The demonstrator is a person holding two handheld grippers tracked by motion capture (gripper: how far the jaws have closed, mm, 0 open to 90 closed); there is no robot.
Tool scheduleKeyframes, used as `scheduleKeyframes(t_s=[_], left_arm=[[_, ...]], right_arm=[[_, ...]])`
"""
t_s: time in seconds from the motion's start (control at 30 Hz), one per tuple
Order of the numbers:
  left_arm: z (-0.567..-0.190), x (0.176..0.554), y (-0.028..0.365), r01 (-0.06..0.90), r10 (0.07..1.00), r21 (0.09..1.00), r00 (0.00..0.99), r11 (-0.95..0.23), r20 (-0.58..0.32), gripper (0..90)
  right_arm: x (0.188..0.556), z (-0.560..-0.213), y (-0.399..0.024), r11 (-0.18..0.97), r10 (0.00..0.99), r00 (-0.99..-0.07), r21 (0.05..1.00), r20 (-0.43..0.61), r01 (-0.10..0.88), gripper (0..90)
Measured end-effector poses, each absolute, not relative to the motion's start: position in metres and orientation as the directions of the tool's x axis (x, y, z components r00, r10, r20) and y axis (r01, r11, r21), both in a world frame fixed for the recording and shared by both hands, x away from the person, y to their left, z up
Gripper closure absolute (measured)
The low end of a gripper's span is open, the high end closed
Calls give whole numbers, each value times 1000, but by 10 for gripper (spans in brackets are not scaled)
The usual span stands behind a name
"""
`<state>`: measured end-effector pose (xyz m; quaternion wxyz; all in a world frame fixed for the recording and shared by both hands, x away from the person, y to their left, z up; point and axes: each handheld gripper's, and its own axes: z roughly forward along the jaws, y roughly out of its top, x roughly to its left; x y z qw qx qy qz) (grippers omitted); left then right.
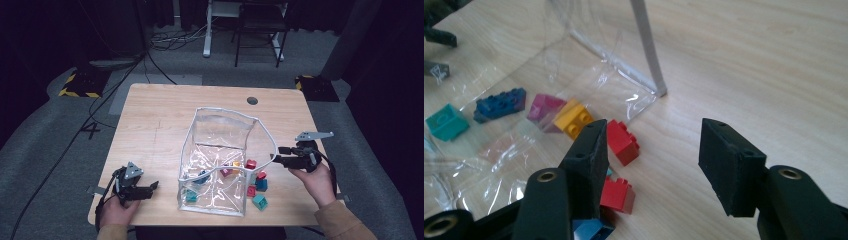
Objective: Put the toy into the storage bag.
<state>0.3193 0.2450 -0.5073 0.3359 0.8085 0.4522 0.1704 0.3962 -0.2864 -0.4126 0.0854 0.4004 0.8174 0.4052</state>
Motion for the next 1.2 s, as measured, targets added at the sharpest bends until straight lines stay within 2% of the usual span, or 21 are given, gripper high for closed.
scheduleKeyframes(t_s=[0.87,1.2], left_arm=[[-507,319,245,616,846,698,532,-365,-27,187],[-507,319,245,616,846,698,532,-365,-27,188]], right_arm=[[390,-464,-254,443,685,-697,638,211,630,478],[393,-472,-255,464,715,-682,626,154,627,499]])
